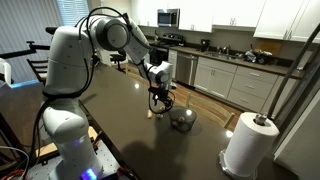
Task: Move the basket to the right, pick up all the objects from the table and put them in the basket
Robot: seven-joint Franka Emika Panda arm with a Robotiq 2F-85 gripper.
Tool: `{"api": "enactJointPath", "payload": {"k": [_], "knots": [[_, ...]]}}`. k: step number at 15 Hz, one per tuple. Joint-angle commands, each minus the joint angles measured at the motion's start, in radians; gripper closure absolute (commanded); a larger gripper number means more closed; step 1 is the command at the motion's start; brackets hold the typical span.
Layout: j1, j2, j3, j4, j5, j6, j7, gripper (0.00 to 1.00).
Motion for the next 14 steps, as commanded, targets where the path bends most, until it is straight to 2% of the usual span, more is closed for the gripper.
{"api": "enactJointPath", "payload": {"k": [1,14], "knots": [[-0.031,0.024,0.005,0.002,0.02,0.019,-0.071,0.0],[-0.044,0.09,0.037,0.049,0.024,0.0,-0.171,0.0]]}}
